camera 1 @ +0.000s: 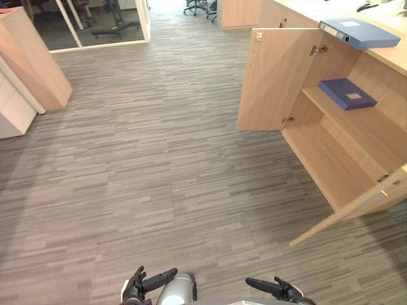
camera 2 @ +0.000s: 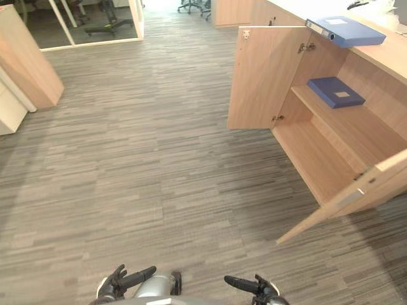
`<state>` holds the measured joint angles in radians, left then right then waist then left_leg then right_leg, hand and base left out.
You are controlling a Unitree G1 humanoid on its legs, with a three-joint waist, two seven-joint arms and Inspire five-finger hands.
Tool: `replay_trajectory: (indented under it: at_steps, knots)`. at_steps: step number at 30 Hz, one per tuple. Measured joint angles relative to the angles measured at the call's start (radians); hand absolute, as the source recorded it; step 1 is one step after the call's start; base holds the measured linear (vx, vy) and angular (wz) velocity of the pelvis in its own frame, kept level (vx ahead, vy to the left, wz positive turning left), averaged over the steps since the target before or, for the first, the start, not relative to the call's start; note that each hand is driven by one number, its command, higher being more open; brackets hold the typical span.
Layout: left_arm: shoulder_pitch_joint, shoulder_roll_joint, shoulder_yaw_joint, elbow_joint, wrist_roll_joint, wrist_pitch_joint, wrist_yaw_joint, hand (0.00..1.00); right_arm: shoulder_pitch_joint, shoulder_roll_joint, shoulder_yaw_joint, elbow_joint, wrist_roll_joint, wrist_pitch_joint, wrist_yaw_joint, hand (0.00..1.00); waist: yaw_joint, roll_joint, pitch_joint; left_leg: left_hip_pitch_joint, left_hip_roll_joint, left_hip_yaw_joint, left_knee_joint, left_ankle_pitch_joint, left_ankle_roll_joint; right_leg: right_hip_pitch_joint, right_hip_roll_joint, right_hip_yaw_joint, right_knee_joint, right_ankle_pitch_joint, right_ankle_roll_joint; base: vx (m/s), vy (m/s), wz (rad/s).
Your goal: Walk over to the cabinet, pick up the folder, carry it to the office cabinet, place the folder inside the office cabinet, then close the office cabinet door
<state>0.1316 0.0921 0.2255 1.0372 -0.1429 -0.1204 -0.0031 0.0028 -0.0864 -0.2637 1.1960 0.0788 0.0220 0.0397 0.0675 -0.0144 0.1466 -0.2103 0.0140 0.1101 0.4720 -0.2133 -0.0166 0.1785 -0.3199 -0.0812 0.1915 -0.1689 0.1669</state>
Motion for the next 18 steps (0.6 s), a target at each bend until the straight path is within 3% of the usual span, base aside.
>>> replay_trajectory:
  at_steps: [1, 3, 4, 6, 7, 8, 11, 12, 13, 14, 15, 17, 18]
  knots:
    - [0.008, 0.003, -0.001, 0.012, 0.002, 0.005, 0.005, 1.0, 0.001, -0.007, -0.021, -0.006, 0.0, -0.006, 0.001, 1.0, -0.004, -0.004, -0.005, 0.068, -0.038, 0.035, -0.041, -0.008, 0.039, -0.066, -0.052, 0.019, 0.175, 0.002, -0.023, 0.45, 0.414, -0.58]
    - [0.016, 0.012, -0.014, 0.026, 0.019, 0.014, 0.009, 1.0, 0.005, -0.022, -0.051, -0.038, -0.005, -0.022, 0.0, 1.0, -0.028, -0.009, -0.007, 0.22, -0.102, 0.062, -0.139, -0.019, 0.083, -0.218, -0.148, -0.027, 0.626, 0.032, -0.236, 0.54, 0.418, -0.28]
    - [0.018, 0.011, -0.016, 0.027, 0.02, 0.014, 0.008, 1.0, 0.006, -0.028, -0.052, -0.045, -0.009, -0.024, 0.0, 1.0, -0.029, -0.007, -0.007, 0.265, -0.11, 0.063, -0.166, -0.019, 0.084, -0.241, -0.164, -0.068, 0.72, 0.021, -0.273, 0.46, 0.286, -0.08]
    - [0.025, 0.011, -0.038, 0.027, 0.03, 0.013, 0.005, 1.0, 0.01, -0.037, -0.05, -0.044, -0.032, -0.024, 0.0, 1.0, -0.032, 0.004, -0.013, 0.363, -0.113, 0.057, -0.236, -0.019, 0.084, -0.273, -0.17, -0.218, 0.852, -0.026, -0.277, 0.37, 0.185, -0.05]
    - [0.027, 0.019, -0.058, 0.027, 0.039, 0.013, 0.004, 1.0, 0.01, -0.036, -0.049, -0.044, -0.038, -0.024, 0.0, 1.0, -0.03, 0.007, -0.011, 0.404, -0.108, 0.058, -0.259, -0.02, 0.082, -0.285, -0.146, -0.275, 0.838, -0.058, -0.241, 0.37, 0.102, -0.16]
    - [0.021, 0.02, -0.067, 0.028, 0.046, 0.013, 0.002, 1.0, 0.006, -0.026, -0.049, -0.047, -0.038, -0.026, 0.002, 1.0, -0.029, 0.012, -0.008, 0.433, -0.097, 0.065, -0.269, -0.029, 0.066, -0.32, -0.08, -0.303, 0.774, -0.098, -0.198, 0.38, 0.028, -0.3]
    - [0.015, 0.019, -0.079, 0.05, 0.058, 0.017, -0.001, 1.0, -0.022, -0.014, -0.059, -0.051, -0.03, -0.023, 0.016, 1.0, -0.05, 0.033, 0.023, 0.507, -0.06, 0.073, -0.27, -0.053, 0.025, -0.391, 0.079, -0.37, 0.563, -0.122, -0.19, 0.39, -0.039, -0.23]
    - [0.016, 0.021, -0.084, 0.051, 0.067, 0.019, -0.002, 1.0, -0.026, -0.014, -0.059, -0.054, -0.03, -0.024, 0.017, 1.0, -0.06, 0.035, 0.029, 0.536, -0.048, 0.075, -0.274, -0.065, 0.005, -0.407, 0.126, -0.401, 0.462, -0.102, -0.199, 0.42, -0.107, -0.01]
    - [0.016, 0.022, -0.084, 0.051, 0.068, 0.019, -0.004, 1.0, -0.025, -0.013, -0.059, -0.054, -0.032, -0.024, 0.018, 1.0, -0.062, 0.032, 0.031, 0.544, -0.048, 0.074, -0.279, -0.067, 0.0, -0.407, 0.139, -0.412, 0.416, -0.074, -0.205, 0.35, -0.129, 0.14]
    - [0.021, 0.04, -0.083, 0.053, 0.074, 0.019, -0.01, 1.0, -0.006, -0.003, -0.053, -0.05, -0.034, -0.024, 0.017, 1.0, -0.061, -0.003, 0.024, 0.581, -0.073, 0.068, -0.292, -0.079, -0.018, -0.407, 0.155, -0.432, 0.302, 0.059, -0.343, 0.46, -0.136, -0.04]
    - [0.018, 0.017, -0.082, 0.06, 0.076, 0.021, -0.005, 1.0, -0.009, -0.026, -0.063, -0.046, -0.036, -0.02, 0.023, 1.0, -0.055, 0.036, 0.016, 0.599, -0.039, 0.067, -0.297, -0.085, -0.021, -0.401, 0.182, -0.435, 0.317, 0.04, -0.339, 0.42, -0.12, -0.1]
    - [0.014, -0.01, -0.073, 0.061, 0.077, 0.022, -0.008, 1.0, -0.008, -0.031, -0.078, -0.044, -0.035, -0.02, 0.022, 1.0, -0.067, 0.07, 0.016, 0.583, -0.001, 0.067, -0.258, -0.085, -0.021, -0.377, 0.227, -0.447, 0.277, 0.007, -0.318, 0.42, -0.144, -0.05]
    - [0.007, -0.017, -0.05, 0.063, 0.077, 0.023, -0.011, 1.0, -0.006, -0.03, -0.098, -0.041, -0.035, -0.016, 0.021, 1.0, -0.076, 0.077, 0.021, 0.544, 0.027, 0.067, -0.147, -0.085, -0.021, -0.34, 0.258, -0.457, 0.238, -0.004, -0.314, 0.39, -0.165, 0.09]
